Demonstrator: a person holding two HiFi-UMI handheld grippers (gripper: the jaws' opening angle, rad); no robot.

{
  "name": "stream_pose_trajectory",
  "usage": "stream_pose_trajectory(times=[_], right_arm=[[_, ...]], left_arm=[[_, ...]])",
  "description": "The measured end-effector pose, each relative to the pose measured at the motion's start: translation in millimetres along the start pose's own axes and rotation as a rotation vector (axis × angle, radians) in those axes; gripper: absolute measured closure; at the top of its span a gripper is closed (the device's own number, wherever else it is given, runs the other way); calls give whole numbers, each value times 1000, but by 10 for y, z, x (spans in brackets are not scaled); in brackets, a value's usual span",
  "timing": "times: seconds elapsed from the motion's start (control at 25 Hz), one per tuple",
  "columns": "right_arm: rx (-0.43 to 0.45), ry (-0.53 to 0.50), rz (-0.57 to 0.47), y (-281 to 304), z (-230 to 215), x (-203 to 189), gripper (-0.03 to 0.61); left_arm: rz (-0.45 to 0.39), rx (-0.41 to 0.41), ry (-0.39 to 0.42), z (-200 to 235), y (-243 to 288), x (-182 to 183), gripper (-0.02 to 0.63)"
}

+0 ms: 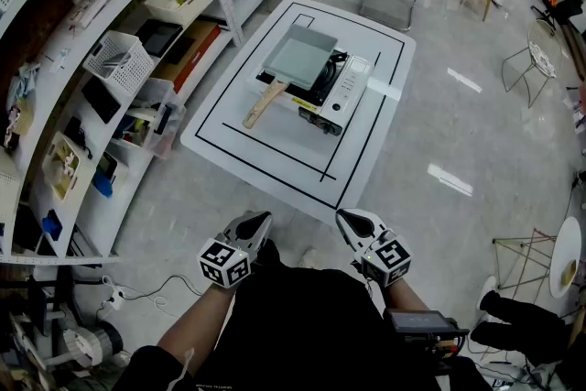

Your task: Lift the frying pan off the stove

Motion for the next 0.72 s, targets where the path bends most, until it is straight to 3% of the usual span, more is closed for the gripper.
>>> stream_pose_trajectory(times=[0.16, 0.4, 0.72], right_arm=[[-1, -17, -32, 71, 41, 55, 553], [20, -23, -39, 156, 73, 48, 554], [-8, -5, -77, 72, 76, 9, 553]], left_arm=[[-9, 9, 33, 1, -60, 27, 604], [-25, 50, 22, 87, -151, 30, 604], [-30, 32, 61, 47, -87, 131, 604]])
Point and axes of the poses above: the fingertips, and each gripper's own axes: y forward along the fingers, z to its left, x out of its top, the point moved 10 cm from there along -y, backward along the fingers, and after that the axes turned 9 degrees about x, right-handed, at the moved point
